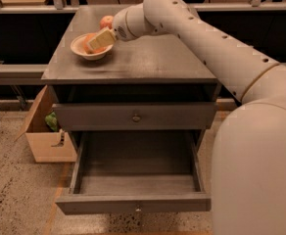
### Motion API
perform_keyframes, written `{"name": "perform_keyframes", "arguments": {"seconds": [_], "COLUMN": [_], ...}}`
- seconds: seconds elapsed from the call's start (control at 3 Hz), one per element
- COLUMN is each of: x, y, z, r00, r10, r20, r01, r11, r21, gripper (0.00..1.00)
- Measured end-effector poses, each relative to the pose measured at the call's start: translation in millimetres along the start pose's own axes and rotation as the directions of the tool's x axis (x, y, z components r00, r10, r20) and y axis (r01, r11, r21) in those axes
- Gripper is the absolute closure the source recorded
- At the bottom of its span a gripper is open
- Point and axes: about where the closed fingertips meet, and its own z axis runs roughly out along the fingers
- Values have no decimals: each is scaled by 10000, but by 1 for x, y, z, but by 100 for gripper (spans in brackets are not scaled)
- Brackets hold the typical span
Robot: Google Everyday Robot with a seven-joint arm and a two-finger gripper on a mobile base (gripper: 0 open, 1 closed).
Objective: Place orange into middle drawer
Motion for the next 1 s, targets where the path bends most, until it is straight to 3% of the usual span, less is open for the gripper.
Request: {"name": "perform_keyframes", "arguments": {"seconds": [0.67, 1.0], "x": [-2, 5], "y": [10, 12], "z": [34, 52], "r00": [10000, 9998], "r10": [-95, -29], "r20": [-7, -207], "r01": [95, 8], "r11": [9973, 9946], "r21": [-730, -1043], "gripper": [20, 38]}}
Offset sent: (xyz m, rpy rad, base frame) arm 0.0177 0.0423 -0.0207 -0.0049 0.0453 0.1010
